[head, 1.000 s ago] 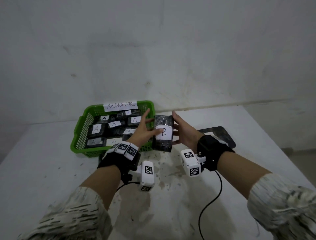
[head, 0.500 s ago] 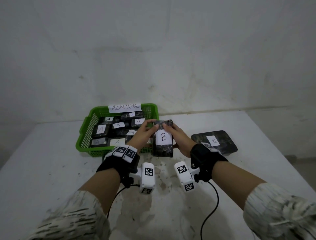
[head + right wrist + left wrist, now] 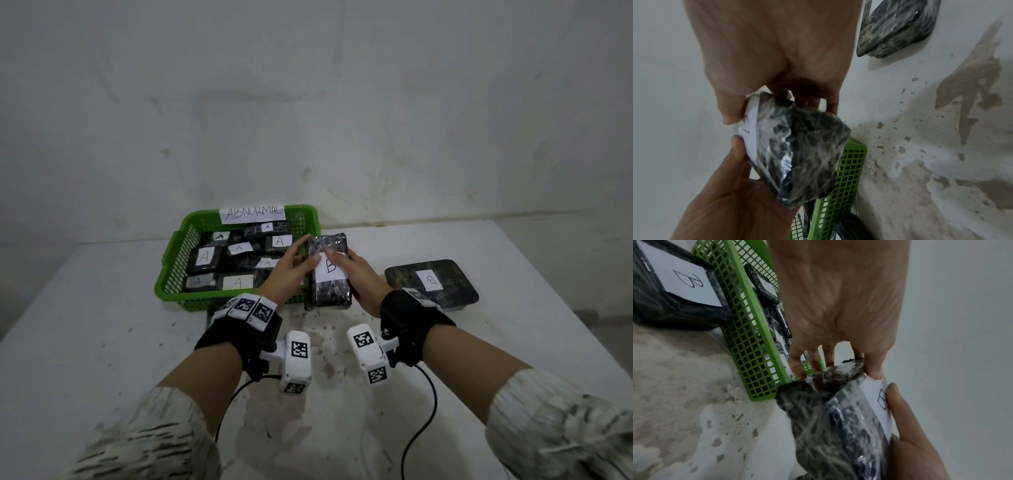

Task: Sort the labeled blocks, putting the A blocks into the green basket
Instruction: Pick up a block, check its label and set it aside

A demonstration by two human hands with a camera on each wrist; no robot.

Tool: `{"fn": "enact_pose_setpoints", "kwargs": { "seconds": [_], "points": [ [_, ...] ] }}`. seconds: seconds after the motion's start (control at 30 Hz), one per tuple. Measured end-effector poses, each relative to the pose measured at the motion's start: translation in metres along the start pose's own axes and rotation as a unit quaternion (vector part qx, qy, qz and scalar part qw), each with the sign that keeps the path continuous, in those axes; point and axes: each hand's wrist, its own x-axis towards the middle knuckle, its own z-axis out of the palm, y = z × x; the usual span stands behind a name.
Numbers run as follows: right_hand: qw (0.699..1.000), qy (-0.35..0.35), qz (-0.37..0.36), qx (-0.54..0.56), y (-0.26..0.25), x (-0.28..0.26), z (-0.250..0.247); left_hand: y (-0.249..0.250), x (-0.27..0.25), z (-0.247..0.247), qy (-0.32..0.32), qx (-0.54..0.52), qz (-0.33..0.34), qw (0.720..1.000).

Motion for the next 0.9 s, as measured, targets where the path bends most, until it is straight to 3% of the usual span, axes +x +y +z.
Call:
{"fn": "enact_pose_setpoints", "kwargs": {
  "seconds": [0.13, 0.27, 0.47, 0.63, 0.9],
  "points": [
    [1.0, -0.01, 0.003, 0.021, -0.0011, -0.0031, 0.0006, 0.0022, 0.0008, -0.0017, 0.025, -0.033, 0.0, 0.999],
    [0.998, 0.007, -0.017, 0.054, 0.0019, -0.0048, 0.0025, 0.0017, -0.001, -0.003, -0.015, -0.025, -0.011, 1.0],
    [1.0, -0.024, -0.004, 0.014, 0.0026, -0.0046, 0.0028, 0.0004, -0.0022, -0.0047, 0.001, -0.034, -0.002, 0.999],
    [0.999, 0.016, -0.014, 0.048, 0.0025, -0.0032, -0.0002, -0.0035, -0.0023, -0.0025, -0.032, -0.055, -0.023, 0.998],
    [1.0, -0.026, -0.012, 0.0, 0.0023, -0.0067, -0.0052, -0.0059, 0.0008, -0.0011, -0.004, -0.082, -0.014, 0.997]
  ]
}}
